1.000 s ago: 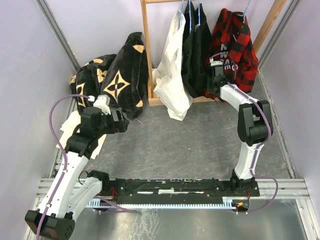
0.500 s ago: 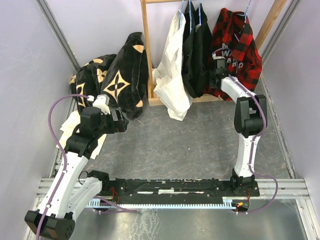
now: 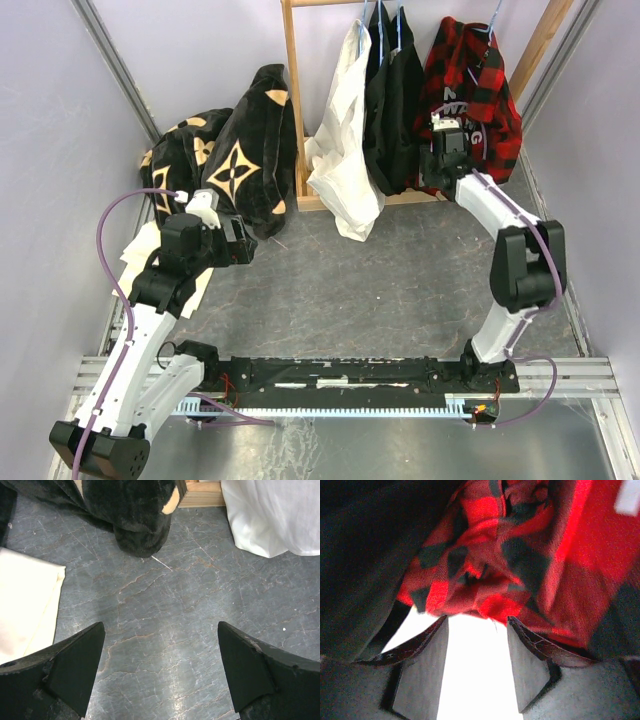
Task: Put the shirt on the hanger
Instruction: Adjust the shirt at the center of the board, then move the hanger to the clothesline, then reset both arms
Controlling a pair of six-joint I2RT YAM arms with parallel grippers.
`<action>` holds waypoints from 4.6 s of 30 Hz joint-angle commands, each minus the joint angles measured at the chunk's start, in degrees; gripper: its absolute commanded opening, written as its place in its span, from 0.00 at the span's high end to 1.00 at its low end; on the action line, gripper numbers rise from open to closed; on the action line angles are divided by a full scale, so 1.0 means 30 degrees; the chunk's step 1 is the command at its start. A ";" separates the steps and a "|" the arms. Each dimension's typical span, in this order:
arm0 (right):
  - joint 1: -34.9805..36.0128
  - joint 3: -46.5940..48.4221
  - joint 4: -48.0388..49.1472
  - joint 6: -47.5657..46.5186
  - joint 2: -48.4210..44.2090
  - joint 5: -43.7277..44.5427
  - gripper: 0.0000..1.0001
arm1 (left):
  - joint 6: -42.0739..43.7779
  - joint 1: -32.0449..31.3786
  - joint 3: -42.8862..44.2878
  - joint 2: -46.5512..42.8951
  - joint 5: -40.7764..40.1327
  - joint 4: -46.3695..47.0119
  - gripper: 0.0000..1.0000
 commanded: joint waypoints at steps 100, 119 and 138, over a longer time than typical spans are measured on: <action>0.1829 1.3092 -0.9148 -0.1511 -0.3040 -0.2497 0.87 | -0.0508 -0.0007 -0.0197 0.0401 0.0902 0.1749 0.01; 0.2166 0.3572 -0.5752 0.0875 -1.5311 -0.1312 0.01 | -0.0956 0.0001 0.0491 -0.0811 -0.1879 0.1654 0.01; 0.2175 -0.3729 -1.1230 0.1884 -2.3845 -0.0680 0.01 | -0.0163 -0.1601 0.1010 -0.1422 -0.2874 -0.0196 0.01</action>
